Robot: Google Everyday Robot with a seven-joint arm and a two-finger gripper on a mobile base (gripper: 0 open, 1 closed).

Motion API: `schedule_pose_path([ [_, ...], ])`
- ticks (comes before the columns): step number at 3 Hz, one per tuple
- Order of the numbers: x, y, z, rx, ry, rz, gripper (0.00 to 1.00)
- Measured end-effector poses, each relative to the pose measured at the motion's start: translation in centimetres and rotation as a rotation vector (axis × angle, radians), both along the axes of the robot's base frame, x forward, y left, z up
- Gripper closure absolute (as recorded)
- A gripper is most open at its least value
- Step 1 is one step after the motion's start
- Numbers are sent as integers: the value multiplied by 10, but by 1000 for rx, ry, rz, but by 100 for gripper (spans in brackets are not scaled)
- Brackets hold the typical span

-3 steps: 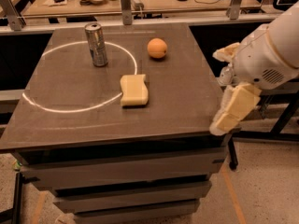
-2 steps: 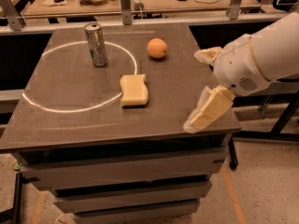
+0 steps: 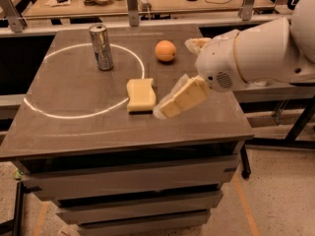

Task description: Pick sponge

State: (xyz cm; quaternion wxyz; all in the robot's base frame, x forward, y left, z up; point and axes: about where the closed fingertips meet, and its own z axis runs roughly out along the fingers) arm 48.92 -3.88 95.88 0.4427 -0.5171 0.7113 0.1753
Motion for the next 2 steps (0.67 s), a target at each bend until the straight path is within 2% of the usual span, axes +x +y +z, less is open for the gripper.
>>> schedule_pose_path([
  [2, 4, 0, 1, 11, -15, -34, 0],
])
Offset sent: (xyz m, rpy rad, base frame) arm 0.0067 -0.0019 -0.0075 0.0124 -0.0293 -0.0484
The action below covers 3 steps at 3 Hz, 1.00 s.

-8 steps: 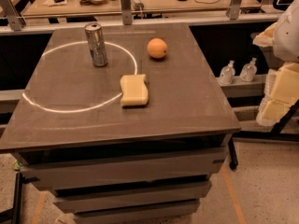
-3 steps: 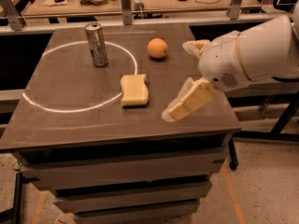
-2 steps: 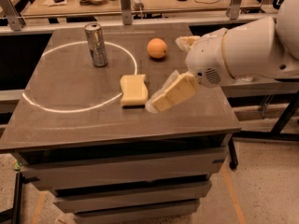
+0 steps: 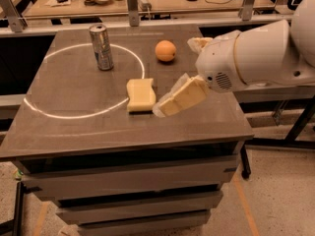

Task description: Pick sponge

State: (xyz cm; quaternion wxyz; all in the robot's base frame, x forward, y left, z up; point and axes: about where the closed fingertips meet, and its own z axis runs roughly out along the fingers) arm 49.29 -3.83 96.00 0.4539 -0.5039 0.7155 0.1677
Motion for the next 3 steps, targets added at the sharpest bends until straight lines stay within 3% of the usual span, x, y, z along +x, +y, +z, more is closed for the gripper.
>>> schedule_pose_path([
  [1, 12, 7, -25, 0, -10, -29, 0],
  [3, 44, 8, -73, 13, 39, -100, 0],
])
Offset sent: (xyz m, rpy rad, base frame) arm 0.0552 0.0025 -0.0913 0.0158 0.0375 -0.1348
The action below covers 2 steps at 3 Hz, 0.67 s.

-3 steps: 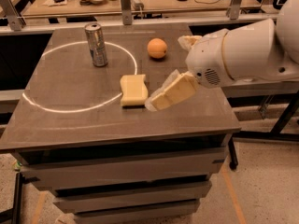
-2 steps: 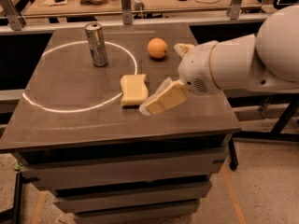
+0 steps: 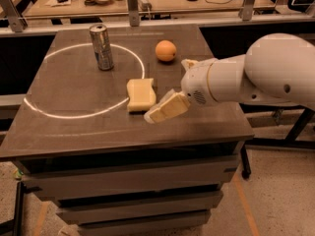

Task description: Pick sponge

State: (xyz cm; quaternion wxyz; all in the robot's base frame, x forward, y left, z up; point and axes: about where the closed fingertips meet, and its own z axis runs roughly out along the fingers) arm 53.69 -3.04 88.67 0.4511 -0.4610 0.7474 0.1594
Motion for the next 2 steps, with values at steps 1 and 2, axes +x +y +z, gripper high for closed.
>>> schedule_pose_path([
  [1, 11, 10, -21, 28, 52, 1, 0],
  [2, 17, 28, -35, 42, 81, 48, 0],
])
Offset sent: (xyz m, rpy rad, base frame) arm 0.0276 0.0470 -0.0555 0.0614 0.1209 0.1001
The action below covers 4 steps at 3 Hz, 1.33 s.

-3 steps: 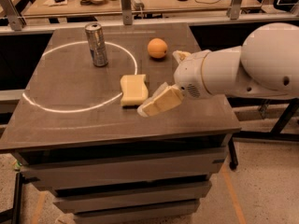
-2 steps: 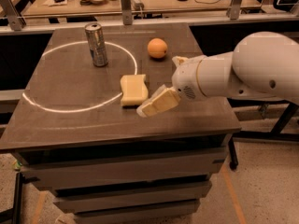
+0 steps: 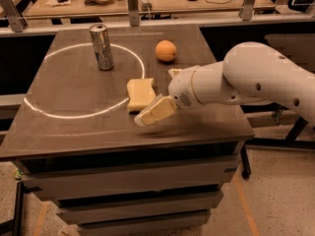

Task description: Pick sponge

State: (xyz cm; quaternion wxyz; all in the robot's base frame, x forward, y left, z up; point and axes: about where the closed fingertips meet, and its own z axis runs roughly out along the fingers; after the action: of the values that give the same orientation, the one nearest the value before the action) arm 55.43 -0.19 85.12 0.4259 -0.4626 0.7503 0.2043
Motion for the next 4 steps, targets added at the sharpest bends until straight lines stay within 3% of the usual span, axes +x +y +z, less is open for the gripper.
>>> schedule_pose_path([
  [2, 8, 29, -14, 18, 25, 72, 0],
  [3, 8, 32, -18, 23, 31, 84, 16],
  [4, 8, 33, -21, 29, 34, 92, 40],
])
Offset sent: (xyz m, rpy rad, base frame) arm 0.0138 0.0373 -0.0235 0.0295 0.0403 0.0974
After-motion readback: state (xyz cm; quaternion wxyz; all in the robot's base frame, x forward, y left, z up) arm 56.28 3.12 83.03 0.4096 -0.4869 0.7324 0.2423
